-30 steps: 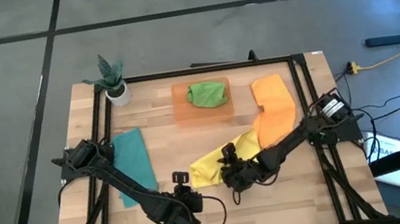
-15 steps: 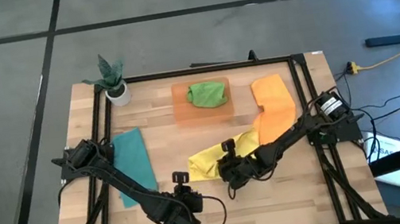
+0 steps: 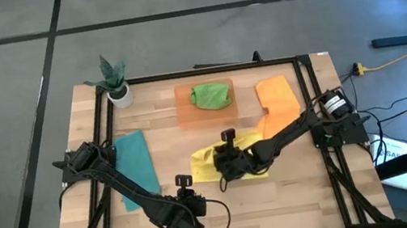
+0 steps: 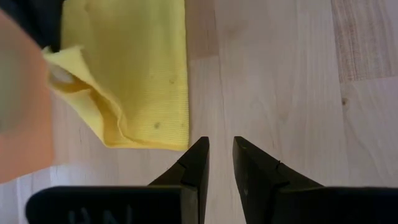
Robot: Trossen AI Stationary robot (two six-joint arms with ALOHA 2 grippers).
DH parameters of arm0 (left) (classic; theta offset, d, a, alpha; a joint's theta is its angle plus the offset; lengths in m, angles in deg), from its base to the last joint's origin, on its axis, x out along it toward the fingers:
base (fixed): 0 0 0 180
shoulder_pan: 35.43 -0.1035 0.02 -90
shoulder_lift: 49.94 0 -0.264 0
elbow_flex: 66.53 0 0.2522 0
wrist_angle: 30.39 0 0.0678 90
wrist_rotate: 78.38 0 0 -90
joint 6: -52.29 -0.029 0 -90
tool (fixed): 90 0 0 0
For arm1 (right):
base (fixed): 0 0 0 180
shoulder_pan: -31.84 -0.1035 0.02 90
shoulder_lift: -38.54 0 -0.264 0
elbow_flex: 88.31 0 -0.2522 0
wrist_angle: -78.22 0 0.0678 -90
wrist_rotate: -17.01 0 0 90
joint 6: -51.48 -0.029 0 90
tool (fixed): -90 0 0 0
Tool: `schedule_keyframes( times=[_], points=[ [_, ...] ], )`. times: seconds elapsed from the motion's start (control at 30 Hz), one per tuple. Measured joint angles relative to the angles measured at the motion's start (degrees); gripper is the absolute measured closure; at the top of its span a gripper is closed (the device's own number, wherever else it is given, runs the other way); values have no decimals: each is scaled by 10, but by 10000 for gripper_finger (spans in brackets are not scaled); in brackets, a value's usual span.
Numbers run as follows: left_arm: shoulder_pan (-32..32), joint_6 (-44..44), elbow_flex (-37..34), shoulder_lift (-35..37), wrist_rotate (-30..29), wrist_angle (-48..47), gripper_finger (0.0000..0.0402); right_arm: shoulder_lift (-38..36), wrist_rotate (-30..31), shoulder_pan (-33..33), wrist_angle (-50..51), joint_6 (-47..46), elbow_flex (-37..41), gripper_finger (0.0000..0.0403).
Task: Roll microfiber towels into tight, uniform cylinder then place into a basket
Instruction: Fold the yellow microfiber cloth
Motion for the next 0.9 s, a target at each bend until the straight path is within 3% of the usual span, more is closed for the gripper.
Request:
schedule_keyframes(
  times=[0.33,0.63,0.9],
  points=[
    [0,0,0,0,0,0,338,0,-12,51,-8,17,3,394],
    [0,0,0,0,0,0,338,0,-135,84,-17,-24,3,368],
    [0,0,0,0,0,0,338,0,-143,106,-17,-37,3,366]
  ],
)
